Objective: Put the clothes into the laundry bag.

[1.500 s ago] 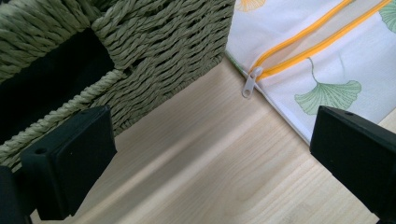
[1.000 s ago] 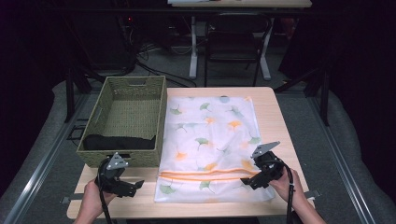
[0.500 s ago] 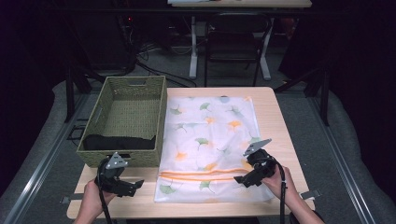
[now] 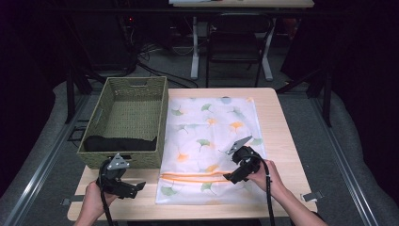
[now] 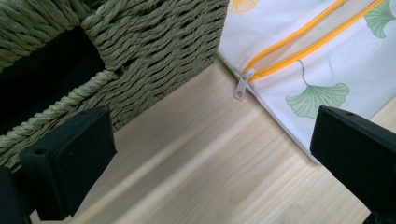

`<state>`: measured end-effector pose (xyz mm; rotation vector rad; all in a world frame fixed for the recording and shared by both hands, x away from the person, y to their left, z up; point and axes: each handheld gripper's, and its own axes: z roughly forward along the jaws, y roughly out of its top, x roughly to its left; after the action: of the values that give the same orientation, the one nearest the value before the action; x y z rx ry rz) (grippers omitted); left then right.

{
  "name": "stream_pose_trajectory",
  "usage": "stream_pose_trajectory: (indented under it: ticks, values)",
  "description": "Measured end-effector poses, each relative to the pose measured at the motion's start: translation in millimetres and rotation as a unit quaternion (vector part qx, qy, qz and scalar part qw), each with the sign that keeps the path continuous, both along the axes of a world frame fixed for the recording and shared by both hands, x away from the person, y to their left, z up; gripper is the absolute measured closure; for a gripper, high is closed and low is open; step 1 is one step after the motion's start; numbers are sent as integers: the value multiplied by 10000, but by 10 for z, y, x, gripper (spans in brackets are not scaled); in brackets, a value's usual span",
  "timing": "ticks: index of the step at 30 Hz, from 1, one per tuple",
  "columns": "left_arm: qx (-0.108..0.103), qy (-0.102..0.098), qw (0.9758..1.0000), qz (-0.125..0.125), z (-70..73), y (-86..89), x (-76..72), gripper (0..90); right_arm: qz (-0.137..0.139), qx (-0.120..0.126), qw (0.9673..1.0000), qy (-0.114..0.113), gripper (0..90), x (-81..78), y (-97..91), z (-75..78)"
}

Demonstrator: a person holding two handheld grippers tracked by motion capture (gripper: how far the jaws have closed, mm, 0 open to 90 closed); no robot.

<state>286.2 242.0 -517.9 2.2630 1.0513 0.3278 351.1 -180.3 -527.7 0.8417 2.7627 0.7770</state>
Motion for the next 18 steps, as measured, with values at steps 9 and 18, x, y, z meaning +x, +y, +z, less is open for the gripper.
stream_pose_trajectory:
  ticks: [9, 18]
  values:
    - [29, 30, 10000, -25, -14, -13, 5, 2, 216, -245, 9994, 61, 135, 139, 248, -125]
    - [54, 57, 10000, -20, -33, -14, 12, 2, 345, -539, 9979, 91, 202, 192, 408, -210]
